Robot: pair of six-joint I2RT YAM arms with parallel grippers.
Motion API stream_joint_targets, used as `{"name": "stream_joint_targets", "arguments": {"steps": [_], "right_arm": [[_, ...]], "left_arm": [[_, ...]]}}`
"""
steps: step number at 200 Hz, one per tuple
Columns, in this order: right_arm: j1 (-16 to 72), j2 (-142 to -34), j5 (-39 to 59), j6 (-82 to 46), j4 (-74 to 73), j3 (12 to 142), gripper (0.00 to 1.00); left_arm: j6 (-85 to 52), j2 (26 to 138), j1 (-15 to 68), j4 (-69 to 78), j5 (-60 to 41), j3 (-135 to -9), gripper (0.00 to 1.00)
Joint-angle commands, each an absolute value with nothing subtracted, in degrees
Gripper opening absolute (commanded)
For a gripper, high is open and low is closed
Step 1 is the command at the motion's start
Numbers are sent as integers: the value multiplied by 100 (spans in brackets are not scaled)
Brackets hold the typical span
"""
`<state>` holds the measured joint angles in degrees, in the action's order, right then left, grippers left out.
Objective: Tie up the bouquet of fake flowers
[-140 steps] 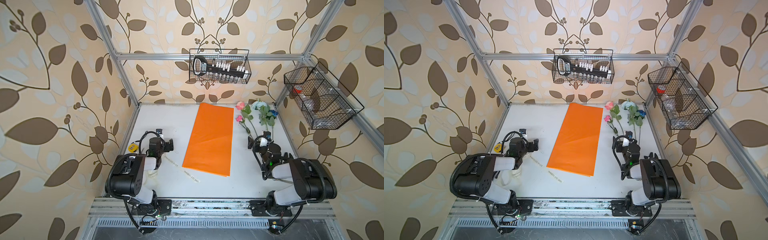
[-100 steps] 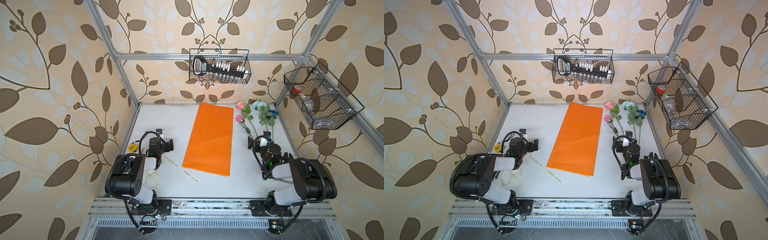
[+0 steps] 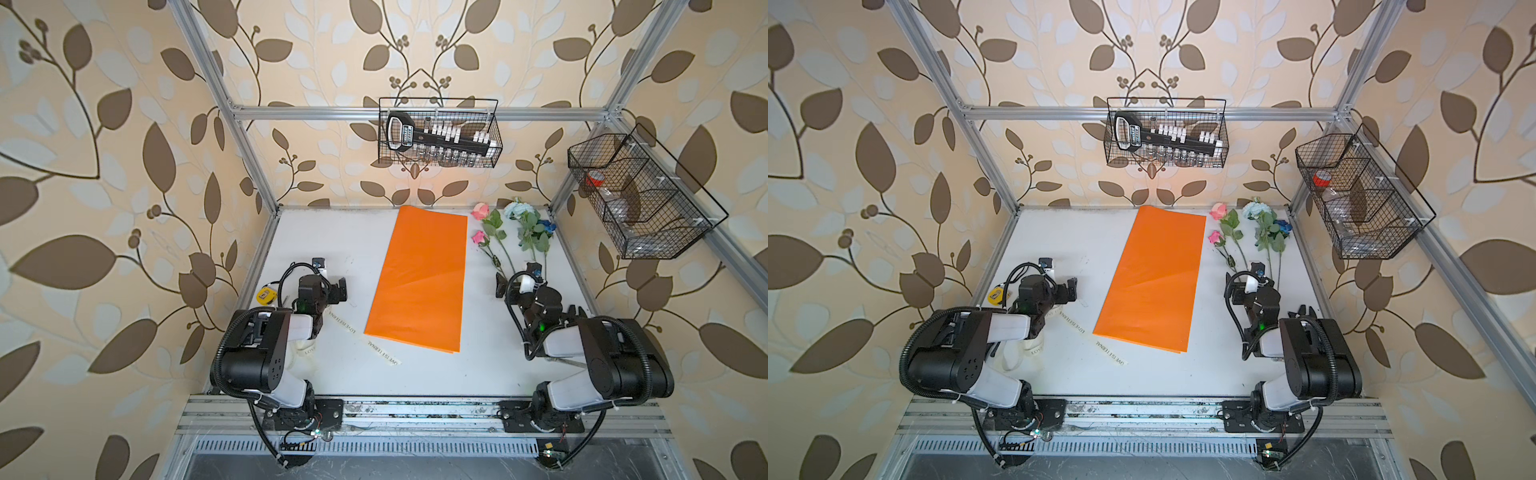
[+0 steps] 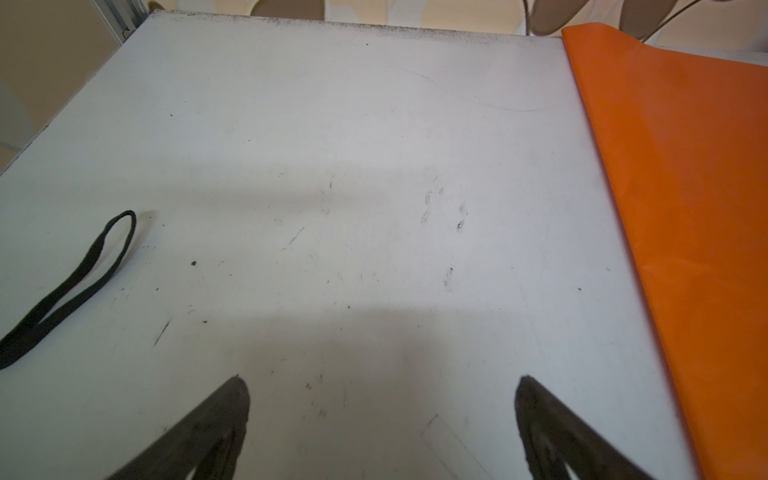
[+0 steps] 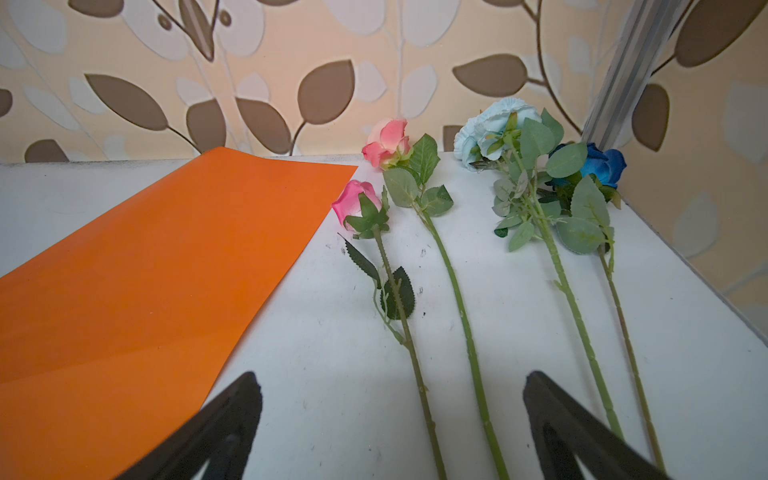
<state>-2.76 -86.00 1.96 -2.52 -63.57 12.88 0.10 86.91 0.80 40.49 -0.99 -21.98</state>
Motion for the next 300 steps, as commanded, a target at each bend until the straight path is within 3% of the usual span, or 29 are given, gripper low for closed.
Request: {"name": "stream_joint_targets", "arguments": {"steps": [1,169,187,254,277,300], "right_arm": [[-288,-8578,260,-281,-6381,1397,100],[-290,-8570,263,-290,-6381,1390,100],[-281,-8538,155,-330,-6371,1411,99],[-132,-7123,-1105,-1050,-4036,1920,99],[168,-6666,-1944,-1771,-2480,2508,99],[468,-6515,-2035,-2470,-1063,3092,99]], "left_arm": [[98,8591,93,4107,-94,-2285,99],[55,8554,0,4097,-207,-2289,99],[53,8395,0,3567,-212,-2504,99],[-369,7111,28,2247,164,-2758,99],[-1078,6683,89,1685,-189,-2992,99],[-1482,6434,516,1560,-627,-3103,99]]}}
